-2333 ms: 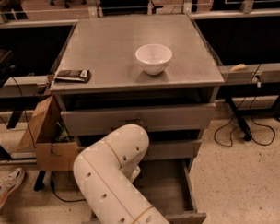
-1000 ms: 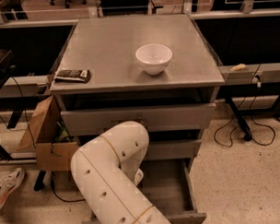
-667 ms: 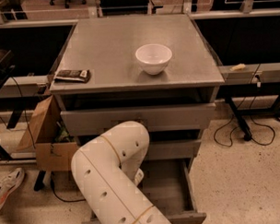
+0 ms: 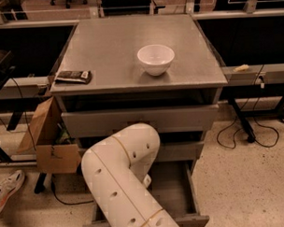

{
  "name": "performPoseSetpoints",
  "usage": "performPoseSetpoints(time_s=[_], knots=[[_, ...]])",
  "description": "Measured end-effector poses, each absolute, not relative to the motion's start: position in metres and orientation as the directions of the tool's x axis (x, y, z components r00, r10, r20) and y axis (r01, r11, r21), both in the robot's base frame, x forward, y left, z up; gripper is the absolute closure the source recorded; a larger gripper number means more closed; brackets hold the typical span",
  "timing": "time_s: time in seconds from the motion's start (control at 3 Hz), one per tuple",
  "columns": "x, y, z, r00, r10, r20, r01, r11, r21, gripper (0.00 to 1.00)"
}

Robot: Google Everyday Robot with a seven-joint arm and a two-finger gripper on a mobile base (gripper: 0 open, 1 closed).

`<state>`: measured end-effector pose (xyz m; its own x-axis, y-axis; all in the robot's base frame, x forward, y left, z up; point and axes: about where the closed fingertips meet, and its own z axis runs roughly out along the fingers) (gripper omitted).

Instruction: Pick redbull can from bottom drawer and place on counter

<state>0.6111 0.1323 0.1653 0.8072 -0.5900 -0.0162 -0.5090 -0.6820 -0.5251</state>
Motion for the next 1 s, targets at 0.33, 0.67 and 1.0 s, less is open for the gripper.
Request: performPoseSetpoints(time_s=[0.33,0.67,1.0], knots=[[0.607,0.126,0.166,0.808,-0.588,-0.042,-0.500,-0.647,-0.576,0.00],[0.605,0.114,0.171,0.803,-0.593,-0.063,-0.498,-0.609,-0.617,0.00],[0.603,0.102,0.175,0.794,-0.601,-0.094,-0.508,-0.570,-0.646,0.00]])
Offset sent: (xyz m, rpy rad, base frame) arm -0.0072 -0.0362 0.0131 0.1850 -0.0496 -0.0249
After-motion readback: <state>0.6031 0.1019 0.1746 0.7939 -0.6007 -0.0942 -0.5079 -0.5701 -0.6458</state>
